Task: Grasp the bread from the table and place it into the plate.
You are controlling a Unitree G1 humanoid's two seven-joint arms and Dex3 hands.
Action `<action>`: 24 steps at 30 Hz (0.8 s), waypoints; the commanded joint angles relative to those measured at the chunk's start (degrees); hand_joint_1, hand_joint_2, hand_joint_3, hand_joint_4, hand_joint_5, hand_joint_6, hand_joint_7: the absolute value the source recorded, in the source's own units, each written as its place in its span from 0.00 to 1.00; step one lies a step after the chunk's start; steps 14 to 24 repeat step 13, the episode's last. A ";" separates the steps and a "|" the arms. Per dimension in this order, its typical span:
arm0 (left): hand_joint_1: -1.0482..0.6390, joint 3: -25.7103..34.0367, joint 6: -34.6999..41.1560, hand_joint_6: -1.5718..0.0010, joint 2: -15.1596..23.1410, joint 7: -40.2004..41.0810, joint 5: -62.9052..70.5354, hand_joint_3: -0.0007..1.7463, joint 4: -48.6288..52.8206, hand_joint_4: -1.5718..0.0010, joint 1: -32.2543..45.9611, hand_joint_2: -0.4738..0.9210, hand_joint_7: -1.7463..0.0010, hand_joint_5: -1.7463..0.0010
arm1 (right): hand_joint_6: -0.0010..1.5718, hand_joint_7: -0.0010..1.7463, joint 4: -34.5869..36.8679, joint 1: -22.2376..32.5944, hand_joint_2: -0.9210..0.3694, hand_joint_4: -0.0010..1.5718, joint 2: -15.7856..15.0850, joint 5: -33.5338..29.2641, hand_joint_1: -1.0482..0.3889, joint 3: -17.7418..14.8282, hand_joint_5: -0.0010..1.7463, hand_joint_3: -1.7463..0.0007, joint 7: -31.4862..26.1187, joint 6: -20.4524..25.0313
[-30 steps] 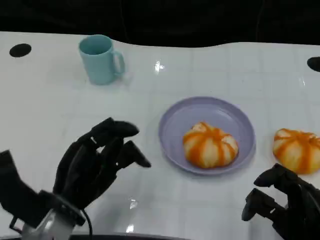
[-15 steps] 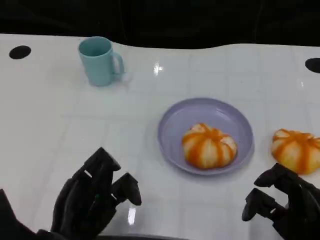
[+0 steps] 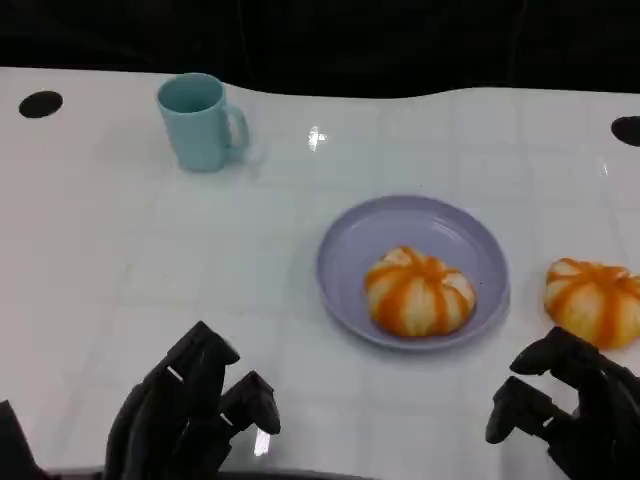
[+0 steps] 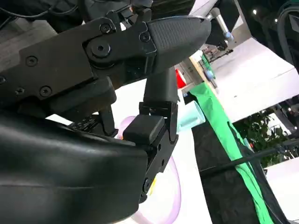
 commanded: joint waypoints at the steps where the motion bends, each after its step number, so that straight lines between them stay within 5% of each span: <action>1: 0.30 0.37 -1.83 0.64 0.37 0.55 1.39 0.25 0.72 0.50 -0.08 1.00 0.00 0.00 | 0.50 0.62 0.60 -0.15 0.00 0.47 -0.98 -0.06 0.37 -0.74 0.88 0.87 0.74 -0.90; 24: 0.30 0.74 -2.74 0.64 -0.12 0.61 1.54 0.23 2.54 0.50 -1.55 1.00 0.00 0.00 | 0.50 0.61 2.77 -1.28 0.00 0.47 -1.33 -0.09 0.36 -1.17 0.88 0.88 1.21 -1.70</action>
